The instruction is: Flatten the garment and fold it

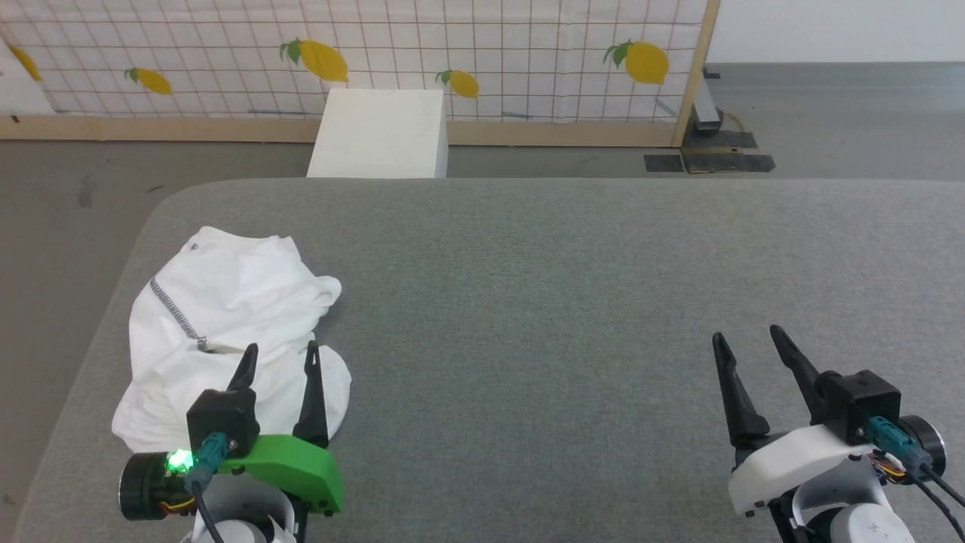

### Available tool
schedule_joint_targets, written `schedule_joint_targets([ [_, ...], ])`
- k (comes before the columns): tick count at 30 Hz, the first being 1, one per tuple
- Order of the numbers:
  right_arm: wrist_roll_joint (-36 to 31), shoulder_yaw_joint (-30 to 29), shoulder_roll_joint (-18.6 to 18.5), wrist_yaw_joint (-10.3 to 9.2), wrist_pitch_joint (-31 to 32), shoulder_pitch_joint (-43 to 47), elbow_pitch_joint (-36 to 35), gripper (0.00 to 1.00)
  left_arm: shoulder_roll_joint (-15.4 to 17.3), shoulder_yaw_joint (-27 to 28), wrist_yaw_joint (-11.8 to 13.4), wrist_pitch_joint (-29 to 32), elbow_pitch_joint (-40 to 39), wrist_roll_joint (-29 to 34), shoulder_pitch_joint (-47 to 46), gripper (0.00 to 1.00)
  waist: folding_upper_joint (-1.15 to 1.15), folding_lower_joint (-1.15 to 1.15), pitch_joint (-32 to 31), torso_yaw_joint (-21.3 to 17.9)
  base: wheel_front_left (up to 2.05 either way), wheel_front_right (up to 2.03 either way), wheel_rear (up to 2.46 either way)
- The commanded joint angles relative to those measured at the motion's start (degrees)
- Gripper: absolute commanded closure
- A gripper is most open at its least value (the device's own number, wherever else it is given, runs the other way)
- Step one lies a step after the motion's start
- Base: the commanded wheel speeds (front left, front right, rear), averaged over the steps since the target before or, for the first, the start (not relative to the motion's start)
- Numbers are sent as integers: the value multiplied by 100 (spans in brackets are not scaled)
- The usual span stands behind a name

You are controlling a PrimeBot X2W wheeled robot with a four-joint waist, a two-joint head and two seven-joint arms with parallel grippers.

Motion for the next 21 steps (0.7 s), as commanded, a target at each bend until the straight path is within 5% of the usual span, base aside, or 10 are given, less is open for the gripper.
schedule_joint_targets([
  [1,60,5,1,-2,-79,47,44,0,-6,1,35,-77,14,-80,76,0,0,0,0,89,0,0,0],
  [21,314,81,1,-3,-315,102,326,0,2,20,89,-311,95,-240,232,0,0,0,-66,1034,0,0,0],
])
